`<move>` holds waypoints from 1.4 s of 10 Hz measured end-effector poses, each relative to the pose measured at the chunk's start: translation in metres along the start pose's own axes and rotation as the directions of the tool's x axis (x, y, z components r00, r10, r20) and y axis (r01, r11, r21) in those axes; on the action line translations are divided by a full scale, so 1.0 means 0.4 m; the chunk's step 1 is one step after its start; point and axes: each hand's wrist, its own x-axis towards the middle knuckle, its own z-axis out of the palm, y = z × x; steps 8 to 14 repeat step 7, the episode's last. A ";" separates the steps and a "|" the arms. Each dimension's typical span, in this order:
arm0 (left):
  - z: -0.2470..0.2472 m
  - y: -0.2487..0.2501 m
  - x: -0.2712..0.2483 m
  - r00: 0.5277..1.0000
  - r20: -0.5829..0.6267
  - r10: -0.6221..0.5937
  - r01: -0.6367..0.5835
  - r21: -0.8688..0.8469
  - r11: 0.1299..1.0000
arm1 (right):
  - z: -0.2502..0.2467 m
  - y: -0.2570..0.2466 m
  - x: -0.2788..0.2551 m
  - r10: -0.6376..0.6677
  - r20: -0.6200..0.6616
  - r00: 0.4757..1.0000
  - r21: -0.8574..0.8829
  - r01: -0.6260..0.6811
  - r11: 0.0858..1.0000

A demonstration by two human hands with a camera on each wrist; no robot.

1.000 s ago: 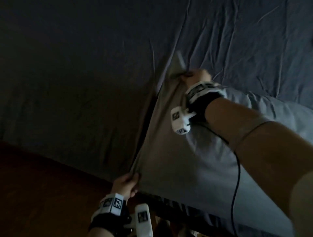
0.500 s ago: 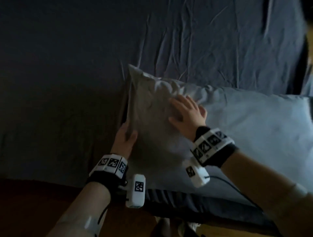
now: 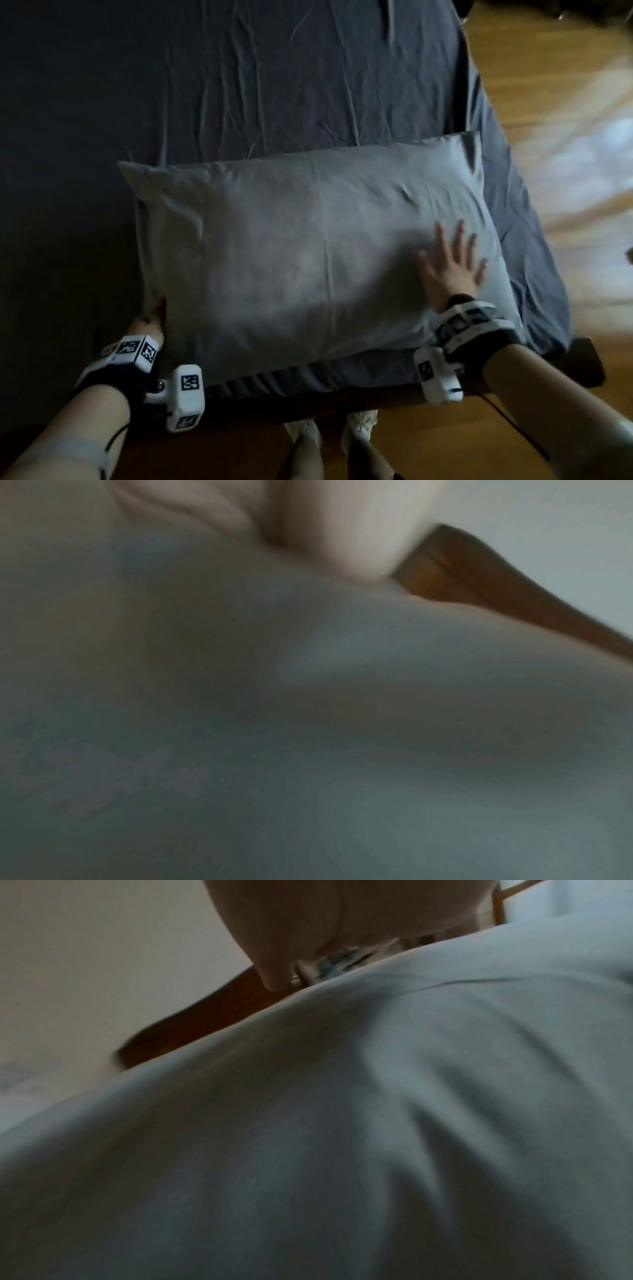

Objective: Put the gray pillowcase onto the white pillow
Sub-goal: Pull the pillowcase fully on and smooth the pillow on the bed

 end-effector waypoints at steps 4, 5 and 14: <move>0.238 0.082 -0.246 0.807 -0.014 0.590 -0.535 0.405 0.742 | 0.051 0.217 -0.062 -0.181 0.184 0.966 -0.195 0.216 0.957; 0.229 0.052 -0.260 0.848 -0.016 0.530 -0.475 0.421 0.773 | -0.020 0.299 -0.060 0.007 0.245 0.970 -0.144 0.029 0.989; 0.168 0.071 -0.354 0.922 0.131 0.365 -0.384 0.450 0.806 | -0.225 0.188 -0.039 0.022 0.293 0.956 0.022 -0.030 0.999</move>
